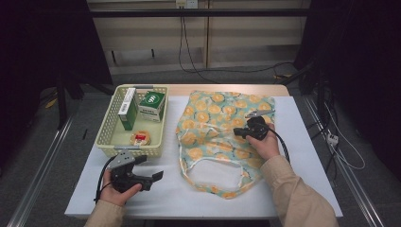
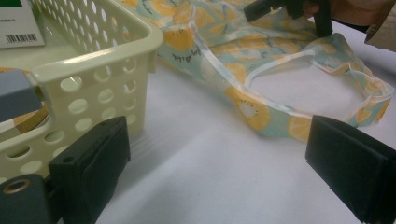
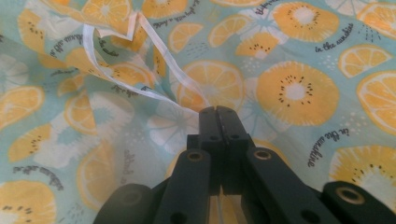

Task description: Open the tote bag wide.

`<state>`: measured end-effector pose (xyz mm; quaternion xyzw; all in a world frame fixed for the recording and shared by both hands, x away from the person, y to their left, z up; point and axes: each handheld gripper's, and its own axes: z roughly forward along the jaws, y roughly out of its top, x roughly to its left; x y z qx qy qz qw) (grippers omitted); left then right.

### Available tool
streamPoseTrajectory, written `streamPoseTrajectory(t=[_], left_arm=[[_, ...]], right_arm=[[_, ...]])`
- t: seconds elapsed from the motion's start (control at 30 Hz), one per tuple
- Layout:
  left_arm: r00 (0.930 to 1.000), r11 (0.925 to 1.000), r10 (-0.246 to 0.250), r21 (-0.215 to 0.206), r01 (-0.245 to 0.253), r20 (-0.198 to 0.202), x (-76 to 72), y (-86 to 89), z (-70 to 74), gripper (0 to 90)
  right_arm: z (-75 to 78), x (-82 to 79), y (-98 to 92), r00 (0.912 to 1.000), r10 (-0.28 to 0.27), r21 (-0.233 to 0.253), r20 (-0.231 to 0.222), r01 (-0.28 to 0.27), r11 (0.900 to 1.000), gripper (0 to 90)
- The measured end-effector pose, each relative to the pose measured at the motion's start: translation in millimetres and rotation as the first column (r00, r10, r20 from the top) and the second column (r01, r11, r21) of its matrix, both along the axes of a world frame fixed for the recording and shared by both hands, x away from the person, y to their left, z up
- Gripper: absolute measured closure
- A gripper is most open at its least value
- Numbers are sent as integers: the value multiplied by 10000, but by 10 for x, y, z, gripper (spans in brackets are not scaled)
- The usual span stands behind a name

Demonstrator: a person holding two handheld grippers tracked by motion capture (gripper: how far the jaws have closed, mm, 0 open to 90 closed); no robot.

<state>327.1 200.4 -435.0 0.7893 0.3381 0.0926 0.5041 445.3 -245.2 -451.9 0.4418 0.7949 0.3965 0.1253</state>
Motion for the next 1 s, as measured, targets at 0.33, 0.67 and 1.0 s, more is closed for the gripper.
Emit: streamPoseTrajectory(t=[0.33,0.67,1.0], left_arm=[[10000,10000,-46,51,45,37,-3,-6,6,66],[10000,10000,-3,78,2,34,-5,-14,3,66],[10000,10000,-33,88,32,78,-11,-41,8,66]], right_arm=[[8,-62,32,9999,-47,-238,165,51,9997,752],[323,-259,82,9954,202,-256,935,-179,9995,532],[449,-419,161,9911,795,-148,1066,-784,9968,561]])
